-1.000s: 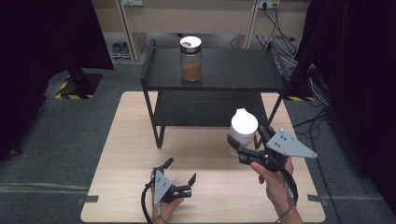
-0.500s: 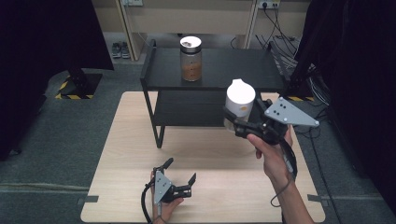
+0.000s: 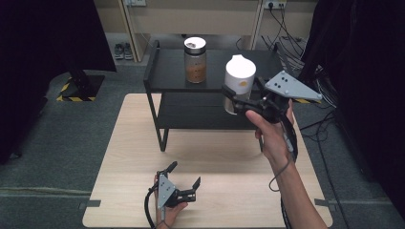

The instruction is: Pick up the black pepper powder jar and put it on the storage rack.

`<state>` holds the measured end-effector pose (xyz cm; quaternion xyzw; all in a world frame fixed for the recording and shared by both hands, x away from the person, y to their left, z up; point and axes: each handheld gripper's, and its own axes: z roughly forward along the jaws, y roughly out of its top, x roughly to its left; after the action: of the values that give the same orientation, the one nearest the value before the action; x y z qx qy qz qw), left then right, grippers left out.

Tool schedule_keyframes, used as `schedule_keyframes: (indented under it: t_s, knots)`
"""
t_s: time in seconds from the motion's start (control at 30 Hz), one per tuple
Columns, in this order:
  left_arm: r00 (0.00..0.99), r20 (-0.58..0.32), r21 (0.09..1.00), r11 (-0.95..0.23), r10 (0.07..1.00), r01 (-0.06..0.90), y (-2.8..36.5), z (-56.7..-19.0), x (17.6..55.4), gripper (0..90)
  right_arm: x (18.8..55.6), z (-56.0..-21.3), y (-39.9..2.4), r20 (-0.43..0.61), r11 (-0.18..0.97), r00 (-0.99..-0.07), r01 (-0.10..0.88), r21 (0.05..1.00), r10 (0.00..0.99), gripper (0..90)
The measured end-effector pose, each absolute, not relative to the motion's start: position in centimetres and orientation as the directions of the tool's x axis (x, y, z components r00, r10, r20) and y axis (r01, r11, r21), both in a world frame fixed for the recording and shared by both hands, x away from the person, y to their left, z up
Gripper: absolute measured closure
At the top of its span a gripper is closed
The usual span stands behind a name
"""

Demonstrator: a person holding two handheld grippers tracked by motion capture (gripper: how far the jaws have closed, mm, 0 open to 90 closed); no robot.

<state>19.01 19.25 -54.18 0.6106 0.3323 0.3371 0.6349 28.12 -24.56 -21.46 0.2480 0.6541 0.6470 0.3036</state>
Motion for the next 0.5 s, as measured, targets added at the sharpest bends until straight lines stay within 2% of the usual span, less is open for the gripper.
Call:
schedule_keyframes:
  t_s: [0.5]
  knots:
    - [0.552, -0.011, 0.999, 0.027, 0.834, -0.022, 19.2, -54.2, 19.0, 0.2, 31.7, -20.4, -22.6, -0.026, 0.002, -0.632, -0.038, 0.999, 0.775, 31.0]
